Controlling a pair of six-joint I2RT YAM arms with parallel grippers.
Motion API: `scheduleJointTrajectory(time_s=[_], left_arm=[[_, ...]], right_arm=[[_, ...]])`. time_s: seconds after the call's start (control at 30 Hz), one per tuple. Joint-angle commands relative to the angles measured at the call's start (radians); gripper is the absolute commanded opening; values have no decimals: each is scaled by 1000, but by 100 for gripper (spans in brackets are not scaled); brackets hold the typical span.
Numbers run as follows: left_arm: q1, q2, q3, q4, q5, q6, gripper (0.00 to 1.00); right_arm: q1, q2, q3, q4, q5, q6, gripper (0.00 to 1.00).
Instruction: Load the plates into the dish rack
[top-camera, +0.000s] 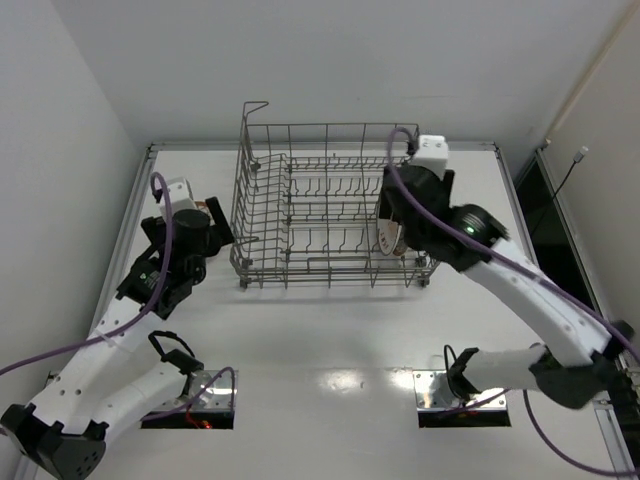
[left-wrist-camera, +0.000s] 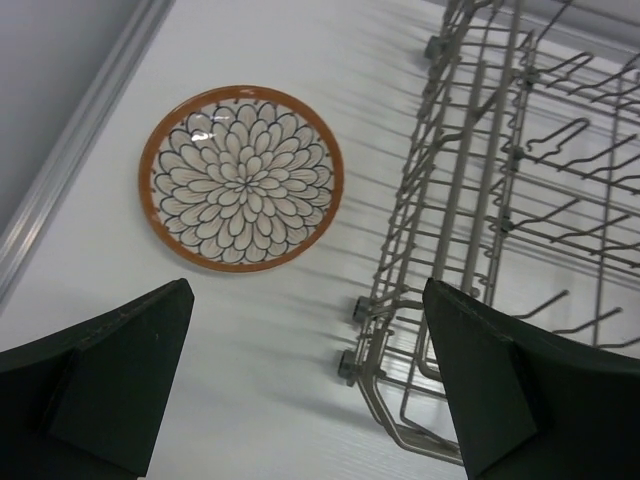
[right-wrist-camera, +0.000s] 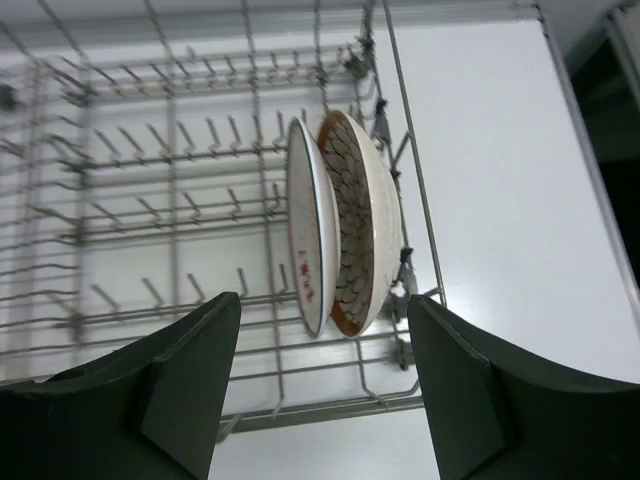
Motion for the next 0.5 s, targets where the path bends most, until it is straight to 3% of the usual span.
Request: scheduleJointTrajectory(time_s=[0.0,0.17,0.3,0.47], left_arm=[[-8,53,36,-14,-85,-15,100],[67,240,74,-14,-73,27,100],[236,402,134,-5,176,28,100],[405,566,182,41,363,17,97]], right_arm=[[2,-134,-93,82,-151,-48,66],[12,-223,-125,85,-288,-77,66],[30,-241,-116,64,-325,-103,66],[30,-286,-182,84,-336,-114,66]])
